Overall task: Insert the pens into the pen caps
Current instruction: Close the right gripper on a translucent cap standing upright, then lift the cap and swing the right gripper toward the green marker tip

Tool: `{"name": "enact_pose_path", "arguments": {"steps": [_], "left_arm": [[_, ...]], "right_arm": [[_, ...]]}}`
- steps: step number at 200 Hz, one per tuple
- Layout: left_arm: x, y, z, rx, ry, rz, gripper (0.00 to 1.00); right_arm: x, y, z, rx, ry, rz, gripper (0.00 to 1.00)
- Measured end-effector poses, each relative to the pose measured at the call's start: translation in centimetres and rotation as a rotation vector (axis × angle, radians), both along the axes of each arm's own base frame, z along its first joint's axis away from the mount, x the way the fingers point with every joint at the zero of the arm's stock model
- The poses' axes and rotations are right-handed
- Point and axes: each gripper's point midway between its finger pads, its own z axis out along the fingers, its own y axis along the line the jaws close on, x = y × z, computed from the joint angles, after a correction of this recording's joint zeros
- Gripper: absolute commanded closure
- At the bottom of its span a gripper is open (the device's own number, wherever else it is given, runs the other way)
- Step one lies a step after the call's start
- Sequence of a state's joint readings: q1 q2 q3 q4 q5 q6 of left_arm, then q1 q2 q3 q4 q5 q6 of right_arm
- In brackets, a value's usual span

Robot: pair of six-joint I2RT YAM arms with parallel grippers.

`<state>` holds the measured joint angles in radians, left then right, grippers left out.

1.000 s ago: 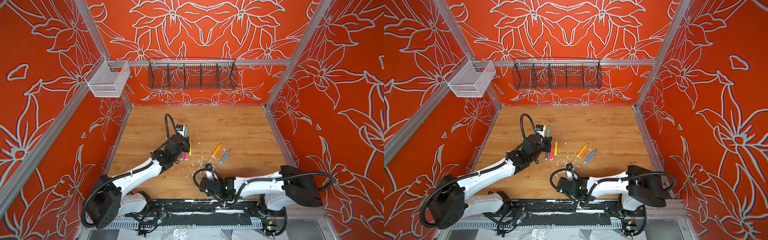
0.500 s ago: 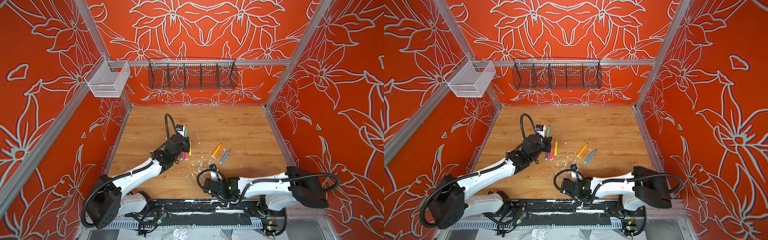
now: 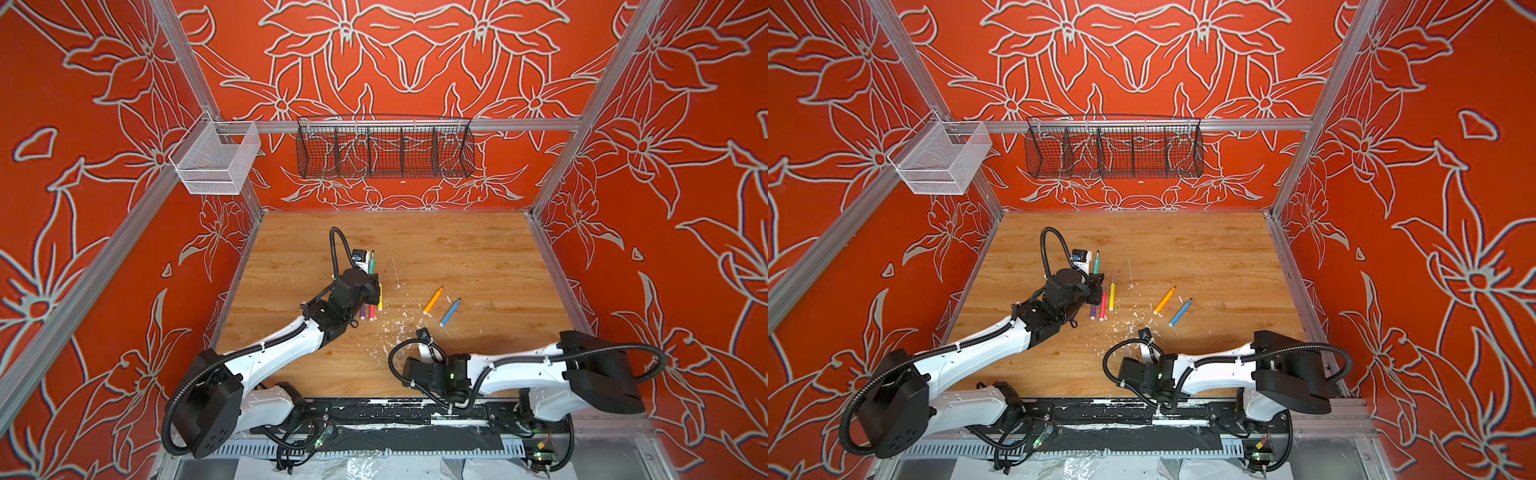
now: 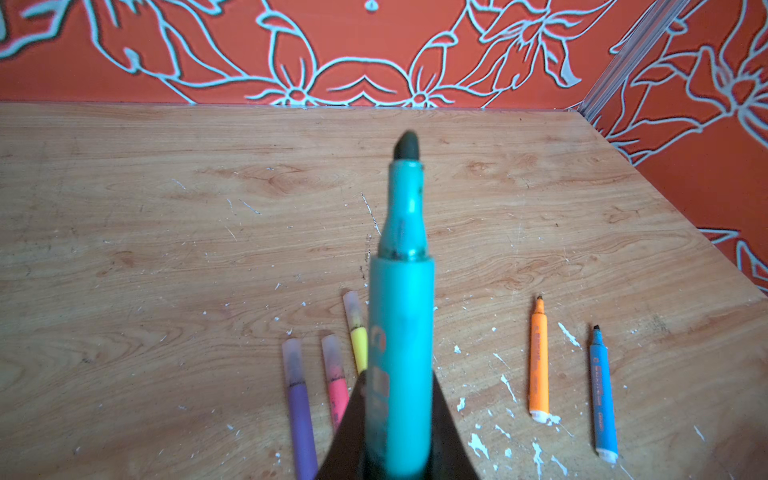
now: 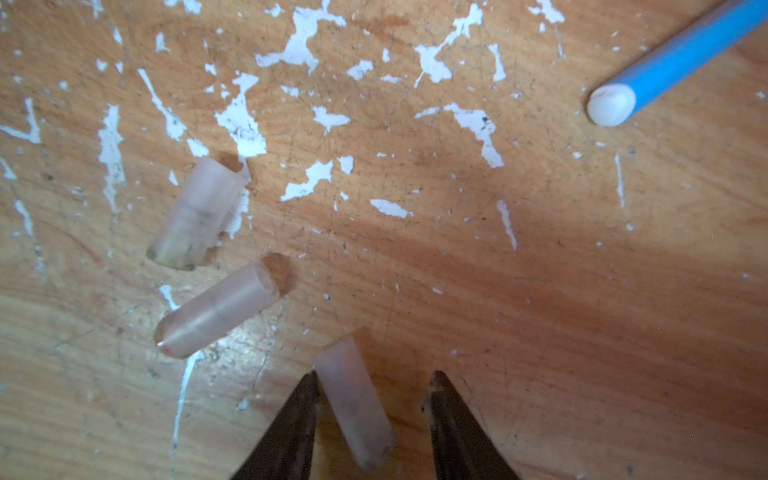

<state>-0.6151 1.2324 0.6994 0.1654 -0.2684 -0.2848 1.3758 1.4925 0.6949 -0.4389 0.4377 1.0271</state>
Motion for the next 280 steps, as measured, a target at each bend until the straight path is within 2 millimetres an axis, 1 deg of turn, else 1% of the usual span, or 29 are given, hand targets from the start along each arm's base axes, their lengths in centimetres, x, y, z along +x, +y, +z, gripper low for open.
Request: {"name": "enact_pose_path", "arguments": {"steps": [31,43,59,84,112,156,177,213,235,254,268,280], "left_arm": [[0.0,0.0,0.0,0.0,0.0,0.0,1.0],[0.0,0.0,0.0,0.0,0.0,0.0,1.0],[0.0,0.0,0.0,0.0,0.0,0.0,1.0],[0.0,0.0,0.0,0.0,0.0,0.0,1.0],[0.0,0.0,0.0,0.0,0.0,-0.001,1.0],[0.0,0.0,0.0,0.0,0.0,-0.001,1.0],[0.0,0.0,0.0,0.001,0.0,-0.001,1.0],[0.0,-0.1,0.0,0.005,-0.001,-0.007,1.0],[-0.4,-0.6,0.1,0.014,-0.008,-0.026,1.0],[-1.2,-1.7,0.8,0.016,-0.028,-0.064,1.0],[-1.9,-2.4,1.7,0.006,-0.053,-0.091,1.0],[-2.6,-2.9,2.4,0.001,-0.075,-0.115,1.0]], "right_arm": [[0.1,-0.3,0.0,-0.009,-0.006,-0.005,0.75],[0.1,-0.4,-0.1,-0.009,-0.008,-0.007,0.76],[0.1,-0.6,-0.1,-0.008,-0.008,-0.008,0.74],[0.4,-0.7,-0.1,0.003,-0.009,-0.022,0.65],[0.8,-0.8,-0.2,0.027,-0.008,-0.039,0.65],[0.9,-0.5,-0.2,0.054,-0.003,-0.039,0.81],[0.9,-0.5,-0.2,0.058,-0.003,-0.038,0.84],[1.2,-0.6,-0.2,0.067,0.002,-0.047,0.87],[1.8,-1.3,-0.1,0.083,0.024,-0.062,0.88],[2.6,-2.4,0.6,0.105,0.032,-0.081,0.88],[3.6,-2.7,2.2,0.153,0.013,-0.097,0.89],[4.7,-3.0,3.9,0.206,-0.017,-0.111,0.9]]}}
